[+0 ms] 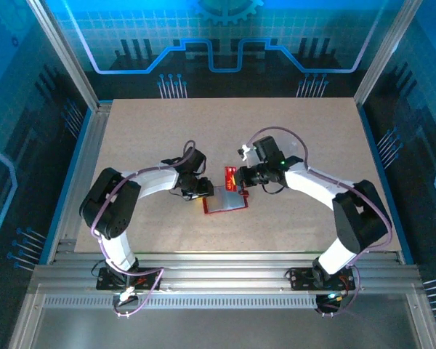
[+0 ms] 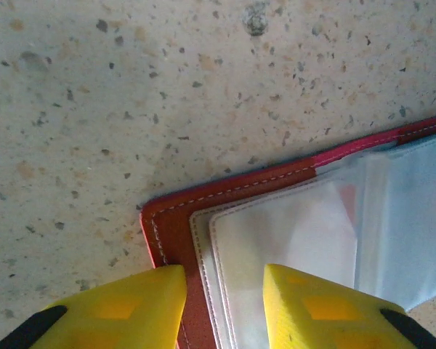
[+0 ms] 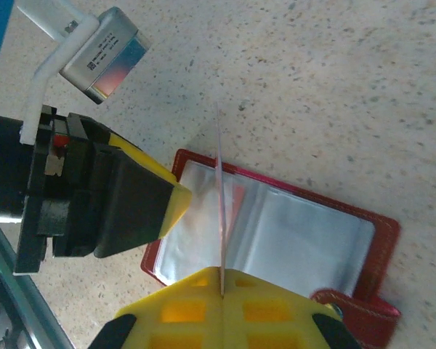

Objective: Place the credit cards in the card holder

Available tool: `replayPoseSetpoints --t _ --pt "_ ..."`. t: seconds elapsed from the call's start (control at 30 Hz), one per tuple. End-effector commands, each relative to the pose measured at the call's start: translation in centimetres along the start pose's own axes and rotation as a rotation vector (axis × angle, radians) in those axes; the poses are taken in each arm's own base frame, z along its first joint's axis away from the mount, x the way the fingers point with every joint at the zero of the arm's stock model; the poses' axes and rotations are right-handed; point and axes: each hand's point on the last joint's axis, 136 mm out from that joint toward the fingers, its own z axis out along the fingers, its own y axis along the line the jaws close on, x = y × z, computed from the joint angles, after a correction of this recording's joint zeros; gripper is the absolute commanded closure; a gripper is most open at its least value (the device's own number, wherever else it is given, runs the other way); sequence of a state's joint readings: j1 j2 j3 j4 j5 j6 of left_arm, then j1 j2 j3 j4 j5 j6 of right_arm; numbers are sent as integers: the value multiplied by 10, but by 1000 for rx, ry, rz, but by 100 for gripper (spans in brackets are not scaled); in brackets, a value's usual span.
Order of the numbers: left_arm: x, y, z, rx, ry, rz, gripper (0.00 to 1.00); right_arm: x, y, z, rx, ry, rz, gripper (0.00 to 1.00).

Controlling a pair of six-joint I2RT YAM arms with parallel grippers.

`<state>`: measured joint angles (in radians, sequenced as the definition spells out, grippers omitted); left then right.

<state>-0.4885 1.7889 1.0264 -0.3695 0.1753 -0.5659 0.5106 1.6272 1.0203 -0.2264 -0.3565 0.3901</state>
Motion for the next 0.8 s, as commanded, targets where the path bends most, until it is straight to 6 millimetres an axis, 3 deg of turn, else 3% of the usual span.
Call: replayPoseSetpoints --t 0.0,0.37,0.77 --pt "1 12 8 -69 5 25 65 -4 18 14 -96 -23 -30 100" --pt "12 26 15 -110 21 12 71 14 0 35 -65 28 16 100" --pt "16 26 17 -104 27 5 71 17 -14 35 -38 19 50 100"
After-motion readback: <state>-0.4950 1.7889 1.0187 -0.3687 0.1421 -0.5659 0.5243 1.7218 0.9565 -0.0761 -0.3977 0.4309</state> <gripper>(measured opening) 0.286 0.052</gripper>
